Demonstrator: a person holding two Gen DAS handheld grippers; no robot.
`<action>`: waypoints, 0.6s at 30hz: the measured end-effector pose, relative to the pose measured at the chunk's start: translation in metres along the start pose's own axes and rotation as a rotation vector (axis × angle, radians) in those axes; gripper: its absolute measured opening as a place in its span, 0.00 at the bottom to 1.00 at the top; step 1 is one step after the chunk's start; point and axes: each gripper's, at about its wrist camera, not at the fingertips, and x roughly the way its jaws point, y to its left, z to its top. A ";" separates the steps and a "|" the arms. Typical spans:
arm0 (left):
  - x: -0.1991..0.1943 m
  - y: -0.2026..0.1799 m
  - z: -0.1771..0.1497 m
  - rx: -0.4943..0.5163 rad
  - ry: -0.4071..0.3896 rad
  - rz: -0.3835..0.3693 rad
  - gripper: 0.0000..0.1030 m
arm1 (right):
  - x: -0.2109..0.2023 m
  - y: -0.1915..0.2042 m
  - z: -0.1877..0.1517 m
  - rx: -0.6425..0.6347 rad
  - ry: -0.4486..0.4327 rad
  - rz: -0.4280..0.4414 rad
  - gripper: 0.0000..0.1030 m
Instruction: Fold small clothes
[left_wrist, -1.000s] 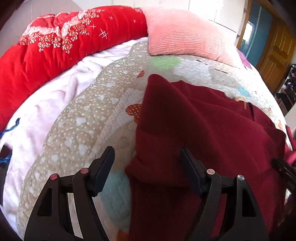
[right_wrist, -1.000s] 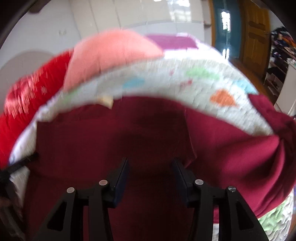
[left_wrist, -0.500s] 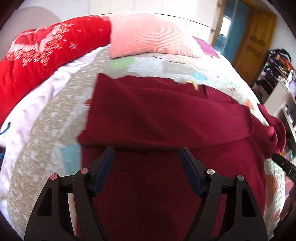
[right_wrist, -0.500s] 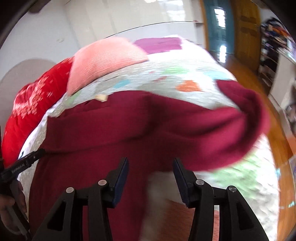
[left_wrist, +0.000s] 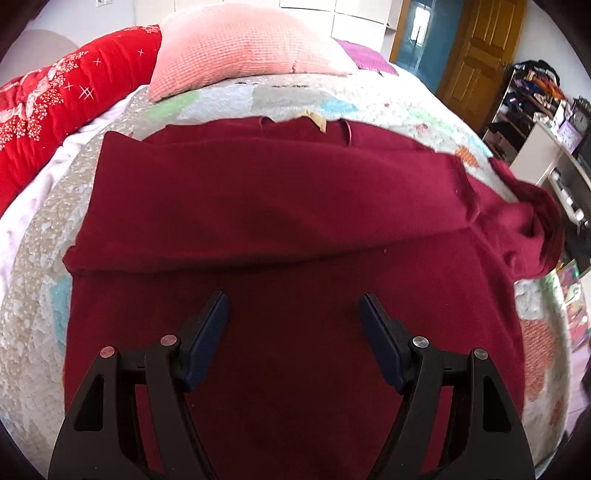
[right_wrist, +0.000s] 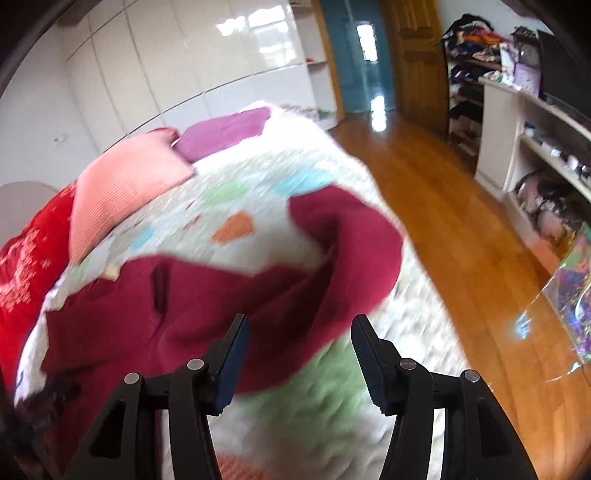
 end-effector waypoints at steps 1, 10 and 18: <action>0.002 -0.002 -0.001 0.007 -0.001 0.006 0.72 | 0.006 -0.001 0.010 -0.010 -0.006 -0.020 0.53; 0.010 -0.011 -0.008 0.041 -0.036 0.035 0.82 | 0.092 0.021 0.074 -0.250 0.078 -0.199 0.56; 0.013 -0.011 -0.008 0.047 -0.044 0.027 0.87 | 0.127 -0.017 0.087 -0.123 0.128 -0.077 0.12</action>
